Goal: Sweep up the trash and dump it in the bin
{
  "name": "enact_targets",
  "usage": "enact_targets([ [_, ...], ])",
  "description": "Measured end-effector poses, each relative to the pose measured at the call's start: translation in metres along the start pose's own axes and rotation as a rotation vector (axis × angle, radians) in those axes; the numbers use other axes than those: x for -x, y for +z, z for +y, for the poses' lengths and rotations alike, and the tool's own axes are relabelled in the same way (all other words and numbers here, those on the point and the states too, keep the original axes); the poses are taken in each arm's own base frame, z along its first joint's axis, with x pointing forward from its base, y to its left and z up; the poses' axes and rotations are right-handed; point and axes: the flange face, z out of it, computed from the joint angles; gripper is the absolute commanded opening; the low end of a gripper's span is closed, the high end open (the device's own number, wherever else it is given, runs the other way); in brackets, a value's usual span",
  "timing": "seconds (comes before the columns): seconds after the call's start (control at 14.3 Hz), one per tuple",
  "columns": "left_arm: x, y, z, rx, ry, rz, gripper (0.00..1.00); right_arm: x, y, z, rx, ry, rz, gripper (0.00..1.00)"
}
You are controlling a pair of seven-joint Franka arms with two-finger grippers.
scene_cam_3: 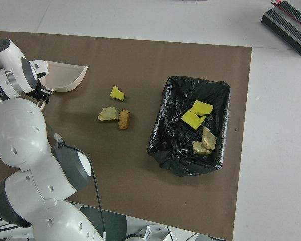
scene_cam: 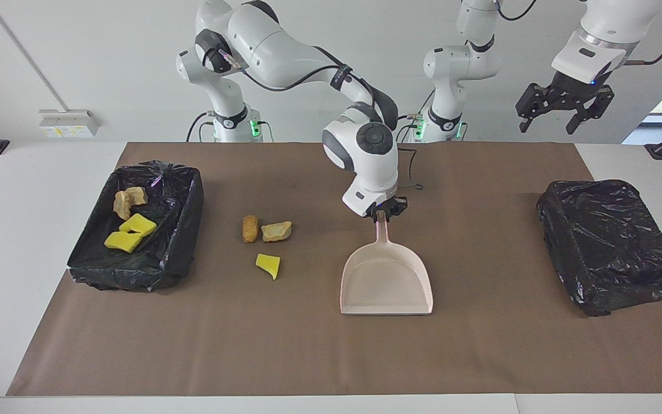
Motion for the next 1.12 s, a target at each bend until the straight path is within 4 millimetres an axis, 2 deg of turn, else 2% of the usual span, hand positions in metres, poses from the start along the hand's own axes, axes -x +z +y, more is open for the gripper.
enact_targets([
  [0.07, 0.001, 0.0, 0.0, 0.0, 0.0, -0.001, 1.0, 0.0, 0.0, 0.0, 0.0, 0.0, 0.001, 0.0],
  [0.14, 0.001, 0.0, 0.001, 0.0, 0.001, 0.0, 1.0, 0.0, 0.0, 0.0, -0.002, 0.0, 0.002, 0.19],
  [0.21, 0.002, 0.0, 0.001, -0.001, 0.002, 0.0, 1.0, -0.001, -0.001, 0.0, -0.005, 0.001, 0.006, 0.93],
  [0.28, 0.002, 0.0, 0.002, -0.001, 0.002, -0.001, 1.0, -0.002, 0.0, 0.0, -0.007, 0.002, 0.009, 1.0],
  [0.42, 0.002, 0.001, 0.002, -0.001, 0.003, -0.002, 1.0, -0.003, -0.005, 0.0, -0.012, 0.003, 0.016, 1.0],
  [0.56, 0.002, 0.002, 0.002, -0.001, 0.003, -0.005, 1.0, -0.002, -0.023, -0.001, -0.018, 0.001, 0.028, 1.0],
  [0.7, 0.002, 0.004, 0.004, -0.001, 0.007, -0.009, 1.0, 0.01, -0.045, 0.0, 0.007, -0.008, 0.011, 1.0],
  [0.91, -0.005, 0.017, 0.022, -0.002, 0.04, -0.008, 1.0, 0.038, -0.07, 0.006, 0.069, -0.056, -0.074, 1.0],
  [1.12, -0.028, 0.051, 0.065, 0.001, 0.041, 0.027, 1.0, 0.086, -0.086, 0.009, 0.051, -0.068, -0.16, 1.0],
])
